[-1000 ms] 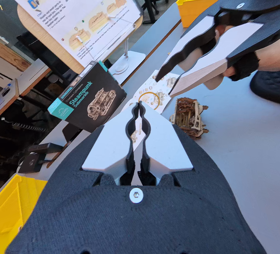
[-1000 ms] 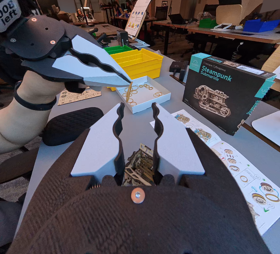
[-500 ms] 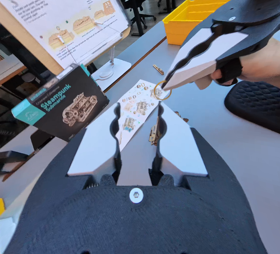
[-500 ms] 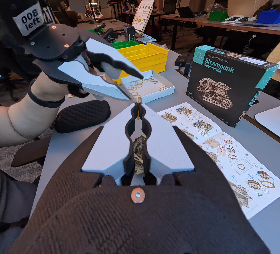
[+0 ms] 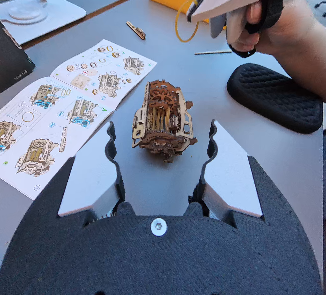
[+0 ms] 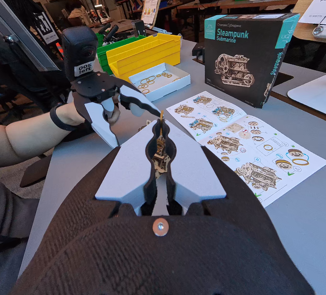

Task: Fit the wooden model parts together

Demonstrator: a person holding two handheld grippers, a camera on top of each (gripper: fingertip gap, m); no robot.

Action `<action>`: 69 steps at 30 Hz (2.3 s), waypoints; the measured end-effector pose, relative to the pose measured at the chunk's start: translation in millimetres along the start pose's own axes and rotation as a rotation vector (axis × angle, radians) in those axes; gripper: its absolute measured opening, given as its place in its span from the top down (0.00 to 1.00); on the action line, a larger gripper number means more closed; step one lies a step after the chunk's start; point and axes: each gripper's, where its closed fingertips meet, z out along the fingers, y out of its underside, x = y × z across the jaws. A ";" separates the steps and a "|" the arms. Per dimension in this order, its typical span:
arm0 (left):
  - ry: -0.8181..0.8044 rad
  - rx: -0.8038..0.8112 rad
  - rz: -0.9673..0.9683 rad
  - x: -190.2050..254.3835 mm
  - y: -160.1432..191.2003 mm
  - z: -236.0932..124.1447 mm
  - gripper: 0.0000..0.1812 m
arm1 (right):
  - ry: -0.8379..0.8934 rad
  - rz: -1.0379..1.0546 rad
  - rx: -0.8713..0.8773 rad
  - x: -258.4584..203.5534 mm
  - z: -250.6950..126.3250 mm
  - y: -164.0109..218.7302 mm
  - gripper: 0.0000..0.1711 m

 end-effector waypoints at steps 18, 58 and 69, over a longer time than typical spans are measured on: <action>0.126 -0.024 -0.097 23.1 21.3 2.1 0.61 | 0.062 0.000 -0.062 13.3 -3.1 8.2 1.00; 0.190 -0.122 0.200 8.0 14.6 34.1 0.45 | 0.049 -0.159 -0.154 -1.7 13.9 36.4 1.00; -0.041 -0.072 -0.045 12.9 14.8 28.4 0.46 | 0.067 -0.182 -0.171 -2.8 14.2 37.5 1.00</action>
